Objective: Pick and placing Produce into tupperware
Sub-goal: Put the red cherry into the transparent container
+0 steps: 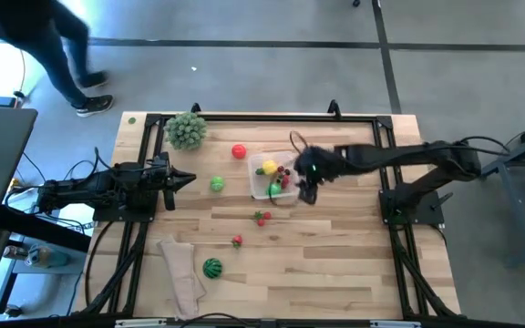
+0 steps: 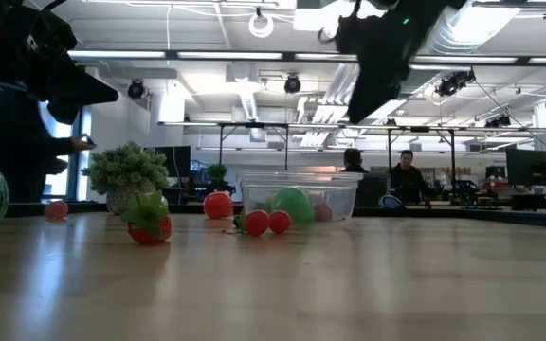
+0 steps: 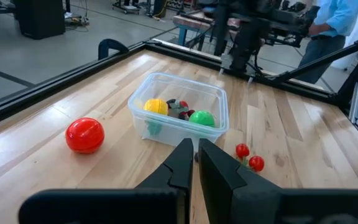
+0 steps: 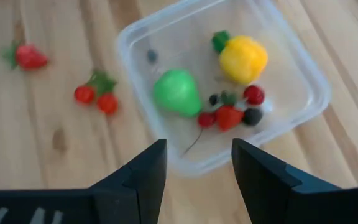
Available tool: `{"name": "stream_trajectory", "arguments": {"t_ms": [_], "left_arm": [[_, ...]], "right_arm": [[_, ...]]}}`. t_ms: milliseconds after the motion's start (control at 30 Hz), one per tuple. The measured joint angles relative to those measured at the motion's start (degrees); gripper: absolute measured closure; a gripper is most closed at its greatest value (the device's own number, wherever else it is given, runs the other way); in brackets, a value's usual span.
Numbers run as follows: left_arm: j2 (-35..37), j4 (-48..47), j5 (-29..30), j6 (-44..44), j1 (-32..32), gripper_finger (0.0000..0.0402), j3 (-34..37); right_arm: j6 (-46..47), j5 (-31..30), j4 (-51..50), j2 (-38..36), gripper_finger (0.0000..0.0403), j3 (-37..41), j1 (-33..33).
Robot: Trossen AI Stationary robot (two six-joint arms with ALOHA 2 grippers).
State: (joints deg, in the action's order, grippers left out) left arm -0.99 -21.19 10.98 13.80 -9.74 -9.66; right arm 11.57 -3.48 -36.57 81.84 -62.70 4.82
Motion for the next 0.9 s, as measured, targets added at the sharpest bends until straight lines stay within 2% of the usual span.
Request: {"name": "stream_trajectory", "arguments": {"t_ms": [167, 267, 367, 467, 633, 800, 900], "left_arm": [[0.0, 0.0, 0.0, 0.0, 0.0, 0.0385, 0.0], [0.0, 0.0, 0.0, 0.0, 0.0, 0.0385, 0.0], [0.0, 0.0, 0.0, 0.0, 0.0, 0.0385, 0.0], [0.0, 0.0, 0.0, 0.0, 0.0, 0.0385, 0.0], [0.0, -0.1, 0.0, 0.0, 0.0, 0.0385, 0.0], [0.0, 0.0, 0.0, 0.0, 0.0, 0.0385, 0.0], [0.0, 0.0, 0.0, 0.0, 0.0, 0.0385, 0.0]], "right_arm": [[6.8, -11.0, 1.1, -4.0, 0.0229, 5.6, -13.3], [15.5, -18.9, 3.8, -6.4, 0.0229, 12.1, -22.2], [25.4, -24.5, 11.2, -7.7, 0.0229, 20.1, -29.9], [28.4, -27.0, 25.6, -7.1, 0.0229, 28.2, -35.0], [17.0, -29.3, 54.6, -0.4, 0.0229, 37.5, -34.7], [8.9, -28.8, 65.3, 8.4, 0.0229, 37.5, -30.1], [6.2, -25.9, 69.6, 13.7, 0.0229, 35.0, -27.9]]}}
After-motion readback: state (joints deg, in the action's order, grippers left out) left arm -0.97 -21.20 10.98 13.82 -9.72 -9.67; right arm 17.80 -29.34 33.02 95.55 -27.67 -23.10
